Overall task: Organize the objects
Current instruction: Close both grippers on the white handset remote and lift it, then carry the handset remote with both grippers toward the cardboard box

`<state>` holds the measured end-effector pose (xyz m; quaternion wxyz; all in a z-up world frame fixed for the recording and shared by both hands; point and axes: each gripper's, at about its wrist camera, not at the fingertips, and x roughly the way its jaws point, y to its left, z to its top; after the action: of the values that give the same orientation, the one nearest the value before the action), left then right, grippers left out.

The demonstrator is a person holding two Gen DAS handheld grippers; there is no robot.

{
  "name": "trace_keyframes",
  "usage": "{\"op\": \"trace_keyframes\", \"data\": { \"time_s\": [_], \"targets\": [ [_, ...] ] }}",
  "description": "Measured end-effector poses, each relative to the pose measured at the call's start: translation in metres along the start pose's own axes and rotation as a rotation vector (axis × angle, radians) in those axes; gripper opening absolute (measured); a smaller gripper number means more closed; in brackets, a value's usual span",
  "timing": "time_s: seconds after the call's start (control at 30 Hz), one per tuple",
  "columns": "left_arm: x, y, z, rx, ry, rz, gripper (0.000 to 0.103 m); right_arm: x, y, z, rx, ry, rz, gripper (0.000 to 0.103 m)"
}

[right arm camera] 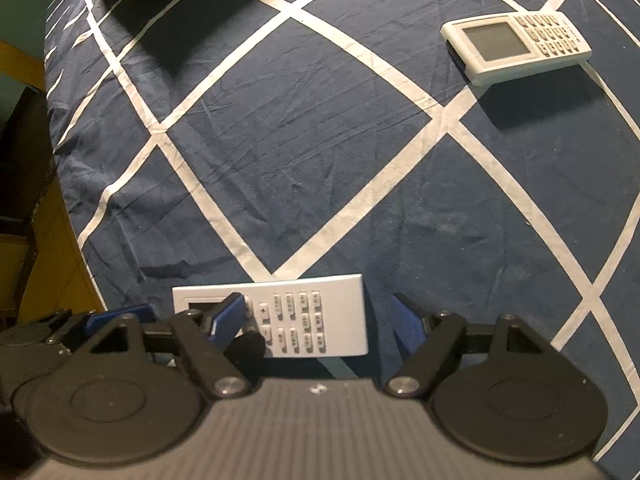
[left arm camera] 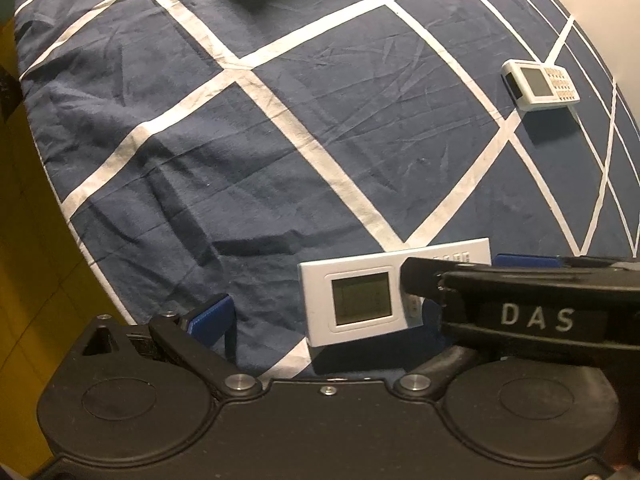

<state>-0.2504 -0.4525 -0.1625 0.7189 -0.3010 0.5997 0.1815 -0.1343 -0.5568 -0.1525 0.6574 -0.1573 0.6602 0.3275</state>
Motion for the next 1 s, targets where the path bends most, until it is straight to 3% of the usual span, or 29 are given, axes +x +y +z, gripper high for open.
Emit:
{"op": "trace_keyframes", "data": {
  "time_s": [0.2, 0.27, 0.5, 1.0],
  "targets": [
    [0.002, -0.006, 0.002, 0.005, 0.004, -0.01, 0.09, 0.0, 0.001, -0.001, 0.004, 0.0, 0.015, 0.071],
    [0.001, -0.009, 0.002, 0.004, 0.011, -0.027, 0.081, -0.001, 0.002, -0.001, -0.004, -0.001, 0.026, 0.066],
    [0.001, -0.018, 0.003, 0.02, 0.007, -0.05, 0.072, -0.002, 0.002, -0.001, -0.011, -0.006, 0.026, 0.064],
    [-0.02, -0.028, 0.01, 0.065, -0.017, -0.028, 0.071, -0.019, 0.0, 0.001, 0.03, -0.05, 0.034, 0.064]
  ]
}}
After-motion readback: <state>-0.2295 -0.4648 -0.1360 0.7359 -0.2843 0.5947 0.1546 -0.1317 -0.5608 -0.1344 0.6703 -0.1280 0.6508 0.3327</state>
